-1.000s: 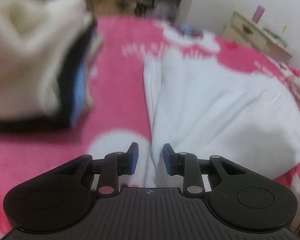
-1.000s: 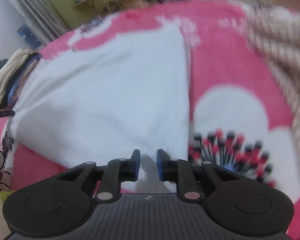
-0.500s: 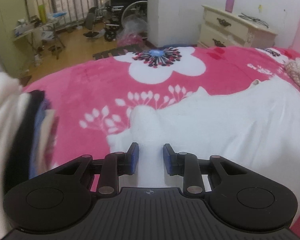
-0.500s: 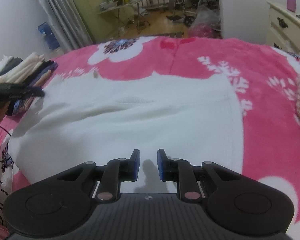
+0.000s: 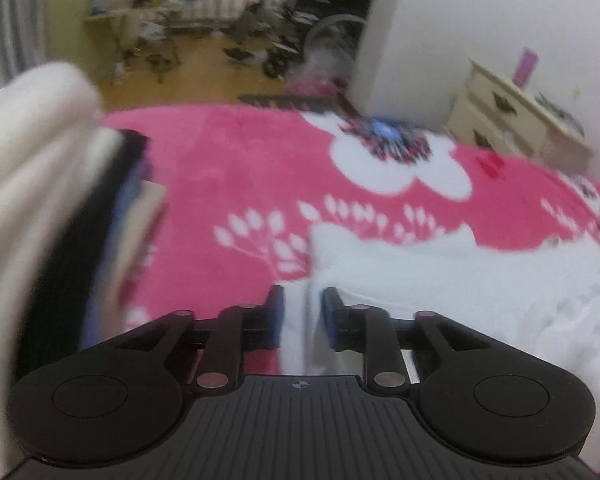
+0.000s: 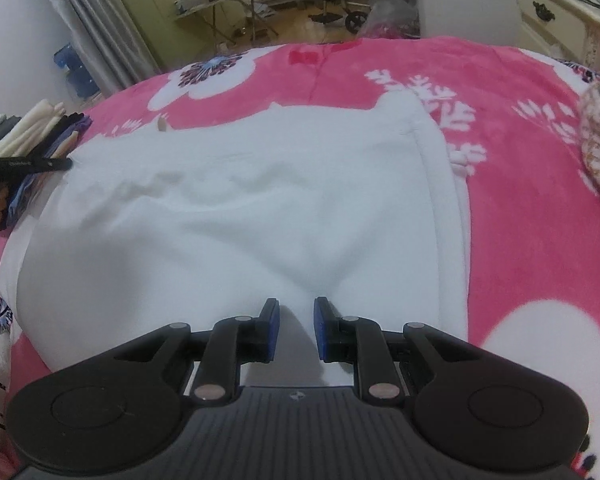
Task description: Fold clothes
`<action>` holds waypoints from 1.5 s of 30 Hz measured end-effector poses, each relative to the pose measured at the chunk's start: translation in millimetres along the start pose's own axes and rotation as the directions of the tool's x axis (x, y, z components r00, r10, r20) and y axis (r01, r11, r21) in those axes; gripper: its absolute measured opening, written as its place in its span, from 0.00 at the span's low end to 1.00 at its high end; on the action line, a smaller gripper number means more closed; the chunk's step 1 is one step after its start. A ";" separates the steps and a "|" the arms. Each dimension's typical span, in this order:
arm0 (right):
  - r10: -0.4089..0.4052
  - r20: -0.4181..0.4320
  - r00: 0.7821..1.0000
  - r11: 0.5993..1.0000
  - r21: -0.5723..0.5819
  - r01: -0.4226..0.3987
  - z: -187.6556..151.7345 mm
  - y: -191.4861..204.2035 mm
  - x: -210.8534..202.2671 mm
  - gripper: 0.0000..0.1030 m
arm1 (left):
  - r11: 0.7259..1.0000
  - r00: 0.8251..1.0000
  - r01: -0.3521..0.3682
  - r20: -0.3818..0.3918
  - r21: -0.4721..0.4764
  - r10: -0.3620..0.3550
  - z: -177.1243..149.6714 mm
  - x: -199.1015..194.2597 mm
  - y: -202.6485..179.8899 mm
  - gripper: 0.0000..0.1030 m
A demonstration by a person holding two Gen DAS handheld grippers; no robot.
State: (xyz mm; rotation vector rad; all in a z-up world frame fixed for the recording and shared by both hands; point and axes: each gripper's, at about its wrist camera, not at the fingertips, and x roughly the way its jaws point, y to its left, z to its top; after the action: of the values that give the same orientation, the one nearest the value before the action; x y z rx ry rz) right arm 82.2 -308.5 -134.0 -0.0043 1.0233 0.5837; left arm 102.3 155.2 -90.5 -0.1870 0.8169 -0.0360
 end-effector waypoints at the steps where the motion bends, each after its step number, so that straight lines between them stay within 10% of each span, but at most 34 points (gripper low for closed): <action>1: 0.000 0.003 1.000 1.000 -0.001 0.000 -0.7 0.2 -0.3 0.19 | 1.000 1.000 -0.009 0.009 -0.015 0.009 0.5 -4.7 3.7 0.24; 7: 0.000 0.031 1.000 1.000 0.023 -0.001 4.8 2.3 -7.7 0.20 | 0.996 0.993 -0.047 0.104 -0.072 0.055 8.7 -41.5 13.1 0.22; 14: 0.043 0.206 0.978 0.996 0.066 -0.057 62.0 -5.3 -11.1 0.21 | 0.982 0.986 0.168 -0.016 0.084 -0.168 14.7 -15.4 -36.6 0.23; 23: -0.102 0.219 0.971 0.957 0.289 0.035 80.6 -73.4 36.6 0.00 | 0.998 0.996 0.058 -0.066 0.033 -0.056 2.3 23.4 -16.6 0.10; 30: 0.059 0.220 0.974 0.998 -0.007 -0.059 95.5 6.0 23.2 0.06 | 0.968 0.982 0.187 -0.034 0.165 -0.184 10.8 8.8 -56.1 0.22; 36: 0.235 0.074 0.969 0.915 -0.353 -0.195 82.1 107.4 82.0 0.05 | 0.963 0.981 0.162 -0.144 0.217 -0.133 -8.5 44.9 -73.8 0.19; 45: 0.203 0.137 0.969 0.973 -0.142 -0.184 109.4 64.0 88.6 0.07 | 0.997 0.995 0.079 -0.062 0.018 -0.078 12.0 34.0 -22.5 0.19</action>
State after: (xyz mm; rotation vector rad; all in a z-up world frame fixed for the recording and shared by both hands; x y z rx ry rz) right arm 174.3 -184.4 -129.9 0.0267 0.8427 0.8162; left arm 135.2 131.5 -103.0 -0.1998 0.8700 -0.1247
